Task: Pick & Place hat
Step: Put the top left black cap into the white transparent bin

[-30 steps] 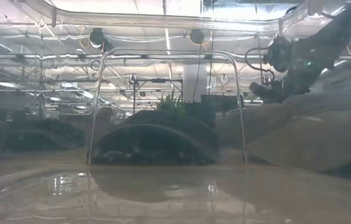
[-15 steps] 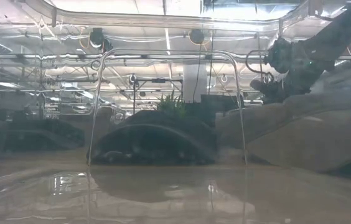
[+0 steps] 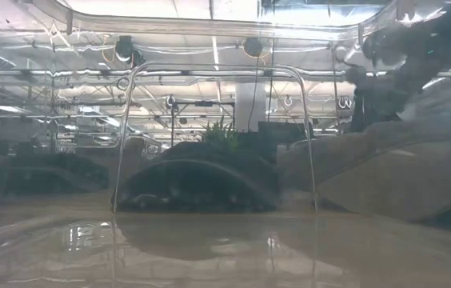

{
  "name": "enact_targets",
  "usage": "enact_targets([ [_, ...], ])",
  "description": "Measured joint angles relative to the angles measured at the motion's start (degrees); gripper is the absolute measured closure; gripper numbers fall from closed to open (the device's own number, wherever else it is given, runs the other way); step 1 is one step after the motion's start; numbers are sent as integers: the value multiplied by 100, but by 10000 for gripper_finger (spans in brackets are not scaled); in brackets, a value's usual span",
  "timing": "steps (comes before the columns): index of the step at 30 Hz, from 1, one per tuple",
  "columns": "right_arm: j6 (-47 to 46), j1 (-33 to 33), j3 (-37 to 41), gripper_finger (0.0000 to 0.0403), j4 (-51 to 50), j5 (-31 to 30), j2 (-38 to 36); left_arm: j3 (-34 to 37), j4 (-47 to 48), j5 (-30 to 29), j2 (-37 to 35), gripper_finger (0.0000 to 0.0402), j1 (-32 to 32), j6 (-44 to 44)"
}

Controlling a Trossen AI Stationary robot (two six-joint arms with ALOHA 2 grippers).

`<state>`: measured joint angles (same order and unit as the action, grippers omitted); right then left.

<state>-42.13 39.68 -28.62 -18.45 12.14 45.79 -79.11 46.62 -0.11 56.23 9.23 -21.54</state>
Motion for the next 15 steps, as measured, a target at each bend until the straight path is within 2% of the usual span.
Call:
enact_targets([
  [4, 273, -3, 0, 353, 81, 633, -511, 2, 454, 65, 0, 323, 0, 151],
  [9, 236, -177, -10, 353, 486, 1149, -1105, 1, 748, 262, 1, 268, 0, 178],
  [15, 403, -800, -749, 353, 573, 1030, -1150, 1, 631, 259, 2, 217, 0, 174],
])
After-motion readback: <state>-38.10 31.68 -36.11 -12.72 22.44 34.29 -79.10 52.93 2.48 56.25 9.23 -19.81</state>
